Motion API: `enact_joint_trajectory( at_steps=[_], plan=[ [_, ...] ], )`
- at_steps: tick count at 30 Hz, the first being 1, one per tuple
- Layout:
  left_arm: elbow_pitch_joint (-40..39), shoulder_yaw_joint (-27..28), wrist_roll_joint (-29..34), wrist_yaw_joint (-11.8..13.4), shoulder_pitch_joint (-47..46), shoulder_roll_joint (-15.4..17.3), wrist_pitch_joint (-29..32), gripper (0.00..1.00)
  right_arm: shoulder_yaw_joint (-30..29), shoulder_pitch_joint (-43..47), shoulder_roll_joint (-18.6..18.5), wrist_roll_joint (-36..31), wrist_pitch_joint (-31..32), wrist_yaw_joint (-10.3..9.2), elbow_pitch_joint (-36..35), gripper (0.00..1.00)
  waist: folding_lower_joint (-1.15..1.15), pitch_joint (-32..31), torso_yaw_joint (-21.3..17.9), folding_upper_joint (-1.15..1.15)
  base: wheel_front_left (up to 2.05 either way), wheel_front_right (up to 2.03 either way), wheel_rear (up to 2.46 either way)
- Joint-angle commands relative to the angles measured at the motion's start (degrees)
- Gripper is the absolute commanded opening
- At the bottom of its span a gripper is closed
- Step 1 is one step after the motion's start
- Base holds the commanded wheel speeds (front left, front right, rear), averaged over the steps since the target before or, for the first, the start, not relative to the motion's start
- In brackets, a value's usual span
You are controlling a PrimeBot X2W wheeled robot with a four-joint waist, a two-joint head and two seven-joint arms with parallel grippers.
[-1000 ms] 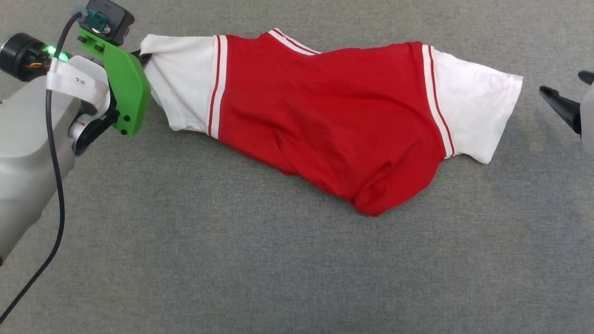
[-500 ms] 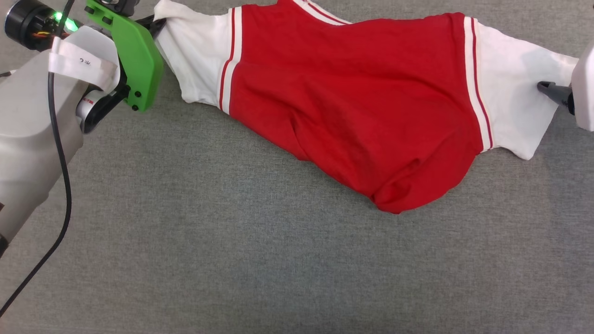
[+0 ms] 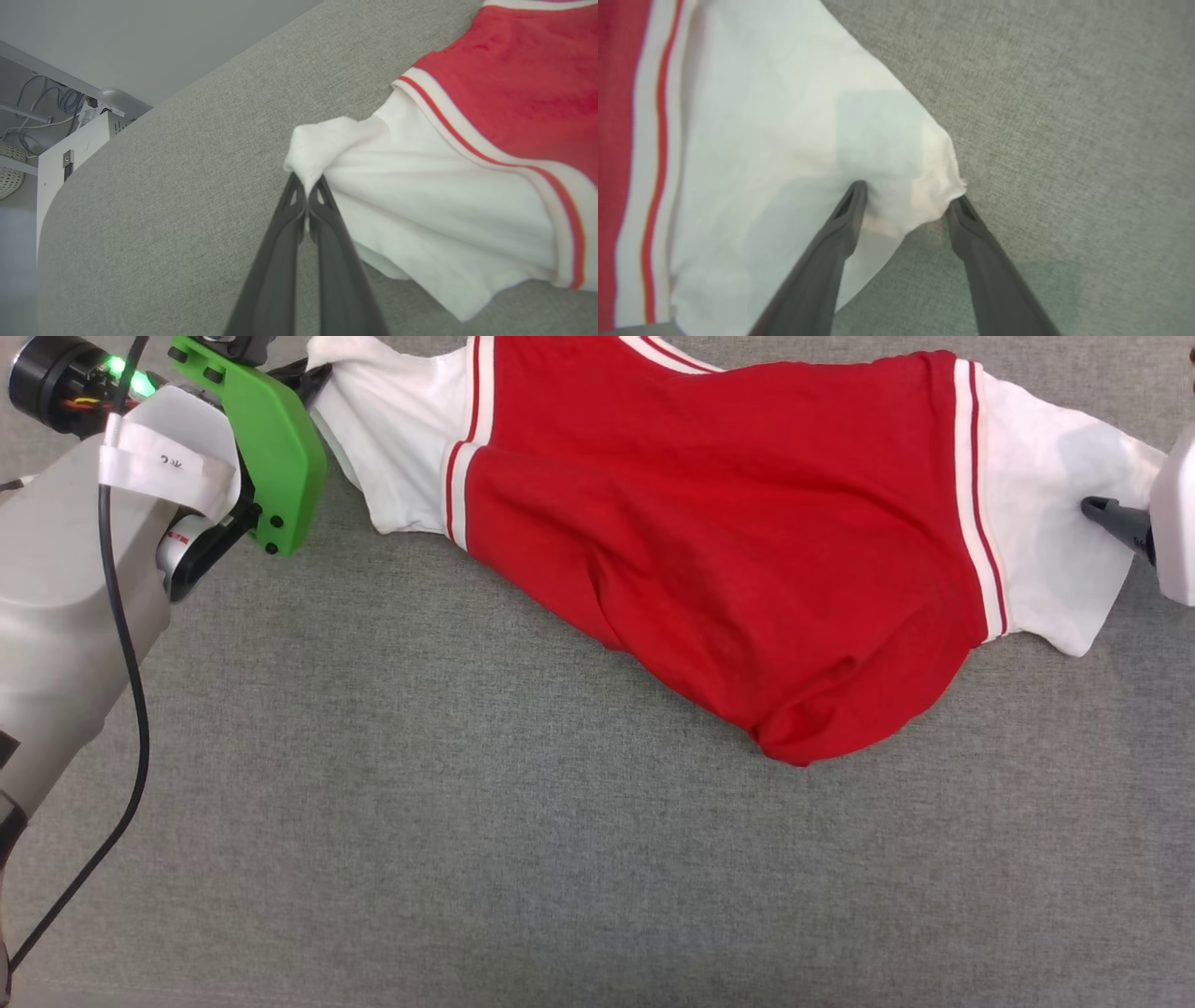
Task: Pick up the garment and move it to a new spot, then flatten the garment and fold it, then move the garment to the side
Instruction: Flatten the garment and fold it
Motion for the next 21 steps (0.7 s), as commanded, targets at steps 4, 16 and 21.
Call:
enact_joint_trajectory(
  at_steps=[4, 16, 21],
  plan=[
    [1.22, -0.09, 0.47, -0.27, -0.44, -0.43, -1.02, 0.00, 2.78, 0.73, 1.34, 0.18, -4.16, 0.02, 2.08, 0.00, 0.00, -2.25, -0.80, 0.00, 0.00, 0.00, 0.00],
    [0.65, 0.03, 2.73, 0.56, -0.28, 0.74, -8.64, 0.00, 2.44, -0.90, -0.94, 1.47, -21.96, 0.02, -0.10, 0.00, 0.00, -12.72, -3.11, 0.00, 0.00, 0.00, 0.00],
    [-2.66, 0.75, 3.91, 2.47, -0.56, 2.66, -12.43, 0.00, 0.78, -0.36, -1.86, 1.66, -28.73, 0.02, -2.85, 0.00, 0.00, -16.75, -4.04, 0.00, 0.00, 0.00, 0.00]
  ],
)
